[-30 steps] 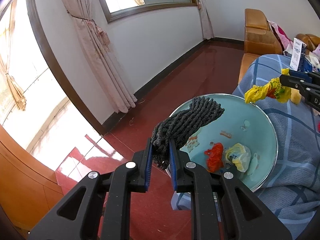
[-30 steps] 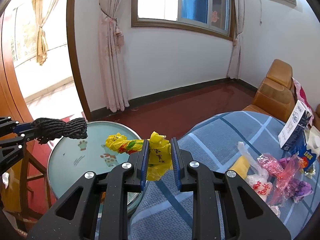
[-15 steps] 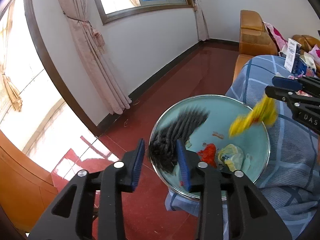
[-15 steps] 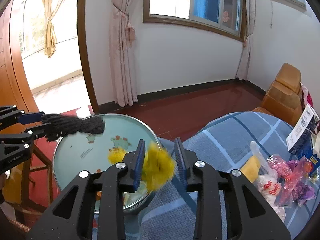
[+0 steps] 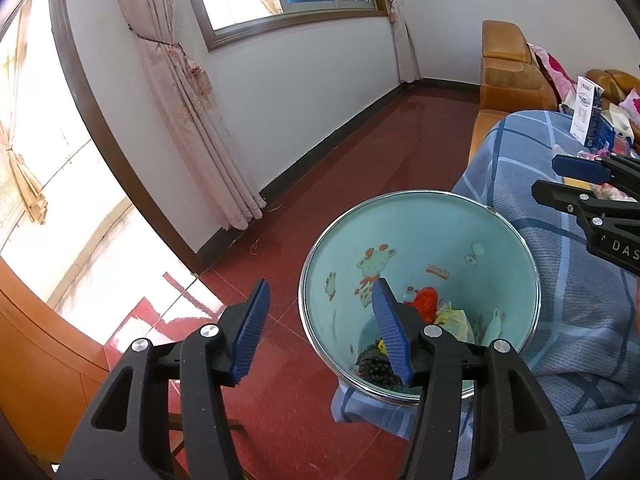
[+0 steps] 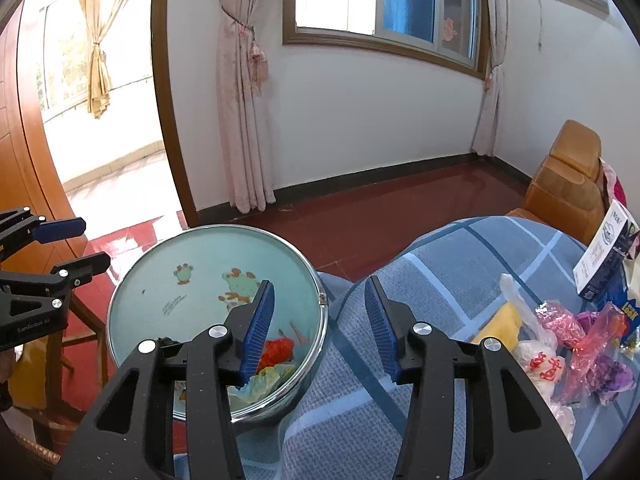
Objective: Collect trash
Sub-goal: 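Open both grippers to drop the net and bag into the bucket, then grasp the yellow sponge with the left gripper while the right gripper grasps the red mesh net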
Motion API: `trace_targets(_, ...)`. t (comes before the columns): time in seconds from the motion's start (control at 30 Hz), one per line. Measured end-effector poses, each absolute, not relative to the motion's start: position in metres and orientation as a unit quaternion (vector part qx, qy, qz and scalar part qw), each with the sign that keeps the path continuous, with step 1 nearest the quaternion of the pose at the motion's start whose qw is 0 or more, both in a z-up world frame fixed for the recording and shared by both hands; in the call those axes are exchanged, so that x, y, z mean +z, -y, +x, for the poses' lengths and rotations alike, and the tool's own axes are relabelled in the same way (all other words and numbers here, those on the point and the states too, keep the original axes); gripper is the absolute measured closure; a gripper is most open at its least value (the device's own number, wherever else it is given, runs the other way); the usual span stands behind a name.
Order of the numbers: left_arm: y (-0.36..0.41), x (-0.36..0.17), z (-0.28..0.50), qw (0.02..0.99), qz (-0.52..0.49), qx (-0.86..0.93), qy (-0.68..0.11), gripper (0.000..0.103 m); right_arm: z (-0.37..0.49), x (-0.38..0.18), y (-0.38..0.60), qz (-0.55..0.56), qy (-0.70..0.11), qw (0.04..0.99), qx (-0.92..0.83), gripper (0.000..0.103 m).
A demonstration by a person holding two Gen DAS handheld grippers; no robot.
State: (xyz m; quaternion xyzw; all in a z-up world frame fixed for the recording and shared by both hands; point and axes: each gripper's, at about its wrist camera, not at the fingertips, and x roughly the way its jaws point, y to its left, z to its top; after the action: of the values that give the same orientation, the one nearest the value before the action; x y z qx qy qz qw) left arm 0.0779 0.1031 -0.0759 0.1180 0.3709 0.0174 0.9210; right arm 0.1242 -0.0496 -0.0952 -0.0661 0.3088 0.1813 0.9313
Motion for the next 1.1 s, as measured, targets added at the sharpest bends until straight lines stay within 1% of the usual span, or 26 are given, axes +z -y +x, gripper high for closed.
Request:
trace_targets(0.03, -0.103, -0.076, 0.078, 0.921, 0.117, 0.018, -0.371, 0.047, 0.124, -0.095, 0.049, -0.066, -0.309, 0.931, 0.182, 0.056)
trace_targets(0.07, -0.104, -0.075, 0.078, 0.922, 0.117, 0.020, -0.369, 0.042, 0.124, -0.095, 0.050, -0.066, -0.308, 0.931, 0.182, 0.056)
trace_targets(0.1, -0.105, -0.075, 0.077, 0.922, 0.116, 0.021, -0.368, 0.041, 0.124, -0.095, 0.050, -0.066, -0.308, 0.932, 0.181, 0.056)
trace_targets(0.33, -0.099, -0.081, 0.074, 0.922, 0.104, 0.010, -0.374, 0.039, 0.111, -0.089, 0.073, -0.055, -0.309, 0.940, 0.137, 0.056)
trace_targets(0.4, -0.090, -0.086, 0.072, 0.920, 0.101, -0.003, -0.379, 0.037, 0.096, -0.085, 0.096, -0.055, -0.304, 0.946, 0.101, 0.056)
trace_targets(0.57, -0.053, -0.102, 0.062, 0.913, 0.115, -0.051, -0.388, 0.036, 0.051, -0.078, 0.168, -0.020, -0.298, 0.954, 0.014, 0.055)
trace_targets(0.63, -0.039, -0.107, 0.056, 0.912, 0.122, -0.065, -0.387, 0.030, 0.031, -0.079, 0.201, 0.006, -0.298, 0.954, -0.027, 0.054)
trace_targets(0.67, -0.031, -0.109, 0.053, 0.911, 0.127, -0.073, -0.385, 0.027, 0.022, -0.082, 0.216, 0.016, -0.300, 0.952, -0.047, 0.054)
trace_targets(0.77, -0.015, -0.111, 0.043, 0.911, 0.135, -0.091, -0.379, 0.027, 0.000, -0.097, 0.251, 0.056, -0.316, 0.943, -0.086, 0.054)
trace_targets(0.97, -0.003, -0.109, 0.036, 0.909, 0.147, -0.104, -0.375, 0.026, 0.000, -0.126, 0.260, 0.097, -0.361, 0.924, -0.081, 0.054)
trace_targets(1.03, -0.005, -0.107, 0.036, 0.910, 0.144, -0.103, -0.375, 0.026, 0.007, -0.134, 0.260, 0.105, -0.377, 0.917, -0.072, 0.056)
trace_targets(1.1, -0.005, -0.105, 0.038, 0.911, 0.142, -0.102, -0.373, 0.026, 0.010, -0.141, 0.260, 0.112, -0.392, 0.911, -0.064, 0.065)
